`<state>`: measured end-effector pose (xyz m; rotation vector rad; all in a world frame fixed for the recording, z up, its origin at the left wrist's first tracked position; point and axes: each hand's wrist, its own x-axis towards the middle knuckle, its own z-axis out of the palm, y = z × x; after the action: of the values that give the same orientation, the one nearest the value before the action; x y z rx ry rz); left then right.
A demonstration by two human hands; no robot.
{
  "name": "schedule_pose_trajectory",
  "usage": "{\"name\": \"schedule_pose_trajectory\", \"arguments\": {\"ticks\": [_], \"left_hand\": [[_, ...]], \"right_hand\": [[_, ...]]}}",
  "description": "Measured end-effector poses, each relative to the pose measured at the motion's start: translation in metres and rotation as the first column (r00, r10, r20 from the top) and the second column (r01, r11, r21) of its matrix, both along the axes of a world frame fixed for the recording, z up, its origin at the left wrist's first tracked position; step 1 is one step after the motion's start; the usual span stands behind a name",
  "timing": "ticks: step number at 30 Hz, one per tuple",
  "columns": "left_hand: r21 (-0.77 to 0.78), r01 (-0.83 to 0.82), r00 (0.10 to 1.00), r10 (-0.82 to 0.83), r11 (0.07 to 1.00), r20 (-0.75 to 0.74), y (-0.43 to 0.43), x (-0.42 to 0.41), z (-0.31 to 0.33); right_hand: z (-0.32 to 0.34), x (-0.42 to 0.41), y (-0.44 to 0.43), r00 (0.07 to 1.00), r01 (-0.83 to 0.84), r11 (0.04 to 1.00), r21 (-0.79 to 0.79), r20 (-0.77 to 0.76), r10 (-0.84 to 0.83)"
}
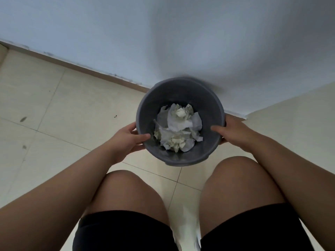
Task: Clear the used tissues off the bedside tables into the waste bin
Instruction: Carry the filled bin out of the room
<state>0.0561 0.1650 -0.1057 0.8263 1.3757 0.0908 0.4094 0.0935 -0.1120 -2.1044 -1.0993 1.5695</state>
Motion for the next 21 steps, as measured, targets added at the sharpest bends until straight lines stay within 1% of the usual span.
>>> {"name": "schedule_pose_trajectory", "arguments": {"ticks": [2,4,6,7,9,10,12,15,21], "left_hand": [[0.007,0.083,0.996,-0.082,0.997,-0.032,0.007,0.002,0.003],[-0.006,0.115,0.991,-0.115,0.993,-0.064,0.006,0.002,0.014],[-0.023,0.064,0.994,-0.066,0.998,-0.085,-0.001,0.001,0.032],[-0.025,0.018,0.993,-0.021,1.000,-0.115,-0.006,-0.001,0.046],[0.018,-0.060,0.981,0.062,0.998,-0.184,-0.018,-0.002,0.078],[0.038,-0.084,0.976,0.090,0.996,-0.197,-0.025,-0.004,0.099],[0.046,-0.120,0.975,0.126,0.992,-0.183,-0.037,-0.006,0.146],[0.051,-0.158,0.975,0.164,0.986,-0.152,-0.056,-0.013,0.230],[0.112,-0.172,0.975,0.185,0.979,-0.120,-0.100,-0.043,0.423]], "right_hand": [[0.002,0.004,0.004,0.992,0.118,0.992,-0.035,-0.028,-0.119],[0.011,0.006,0.004,0.984,0.170,0.984,-0.054,-0.033,-0.172],[0.029,0.004,0.000,0.984,0.178,0.982,-0.063,-0.011,-0.179],[0.044,0.001,-0.004,0.984,0.179,0.981,-0.077,0.023,-0.178],[0.076,-0.005,-0.011,0.971,0.211,0.974,-0.088,0.129,-0.199],[0.099,-0.008,-0.015,0.962,0.234,0.968,-0.092,0.164,-0.217],[0.150,-0.017,-0.022,0.957,0.247,0.964,-0.102,0.181,-0.226],[0.236,-0.035,-0.032,0.975,0.172,0.978,-0.117,0.164,-0.152],[0.427,-0.082,-0.040,0.990,-0.078,0.989,-0.129,0.108,0.092]]}}
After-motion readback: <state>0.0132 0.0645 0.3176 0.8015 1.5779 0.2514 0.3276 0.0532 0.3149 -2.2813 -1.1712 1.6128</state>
